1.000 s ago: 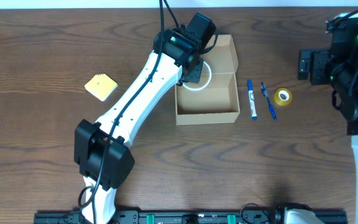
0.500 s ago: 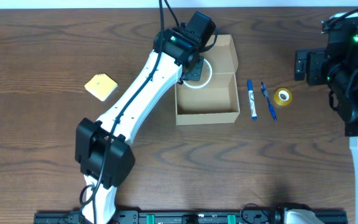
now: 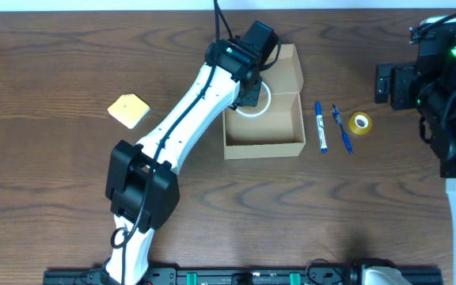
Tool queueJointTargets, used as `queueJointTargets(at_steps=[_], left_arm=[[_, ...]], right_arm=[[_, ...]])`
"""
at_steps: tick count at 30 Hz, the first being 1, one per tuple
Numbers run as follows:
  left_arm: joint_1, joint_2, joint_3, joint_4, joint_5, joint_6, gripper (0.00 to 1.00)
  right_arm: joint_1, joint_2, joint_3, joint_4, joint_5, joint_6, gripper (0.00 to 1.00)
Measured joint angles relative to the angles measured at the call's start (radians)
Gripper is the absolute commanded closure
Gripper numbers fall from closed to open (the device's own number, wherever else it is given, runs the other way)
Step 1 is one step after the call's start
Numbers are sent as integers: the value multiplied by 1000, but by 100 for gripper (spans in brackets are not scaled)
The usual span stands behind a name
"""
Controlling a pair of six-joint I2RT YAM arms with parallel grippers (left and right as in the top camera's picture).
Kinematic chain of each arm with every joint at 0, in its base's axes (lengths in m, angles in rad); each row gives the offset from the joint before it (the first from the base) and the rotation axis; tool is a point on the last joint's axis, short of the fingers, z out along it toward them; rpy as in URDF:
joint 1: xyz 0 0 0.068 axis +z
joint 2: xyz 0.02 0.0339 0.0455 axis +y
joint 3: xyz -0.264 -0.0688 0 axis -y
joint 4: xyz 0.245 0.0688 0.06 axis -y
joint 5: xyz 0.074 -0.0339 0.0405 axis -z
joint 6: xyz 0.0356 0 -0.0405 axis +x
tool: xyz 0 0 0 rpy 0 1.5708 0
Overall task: Pack container
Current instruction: 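Lower the tape roll into the box with the left gripper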
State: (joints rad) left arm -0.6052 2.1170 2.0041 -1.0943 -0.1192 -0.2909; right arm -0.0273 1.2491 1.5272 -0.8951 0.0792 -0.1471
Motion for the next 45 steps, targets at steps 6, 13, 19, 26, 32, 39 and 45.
queueJointTargets(at_steps=[6, 13, 19, 26, 32, 39, 45], left_arm=[[-52, 0, 0, -1, -23, 0, 94], [-97, 0, 0, 3, -53, 0, 94], [-89, 0, 0, 7, -69, 0, 94], [-51, 0, 0, 9, -72, 0, 91], [-32, 0, 0, 8, -72, -1, 80], [-34, 0, 0, 9, -72, 0, 94], [-35, 0, 0, 10, -71, 0, 94]], right_arm=[[5, 0, 0, 2, 0, -2, 1], [7, 0, 0, 2, 0, -4, 1], [7, 0, 0, 1, 0, -4, 1], [7, 0, 0, 2, 4, -4, 1], [7, 0, 0, 1, 8, -4, 1], [7, -5, 0, 1, 8, -4, 1], [7, -8, 0, 1, 8, -4, 1]])
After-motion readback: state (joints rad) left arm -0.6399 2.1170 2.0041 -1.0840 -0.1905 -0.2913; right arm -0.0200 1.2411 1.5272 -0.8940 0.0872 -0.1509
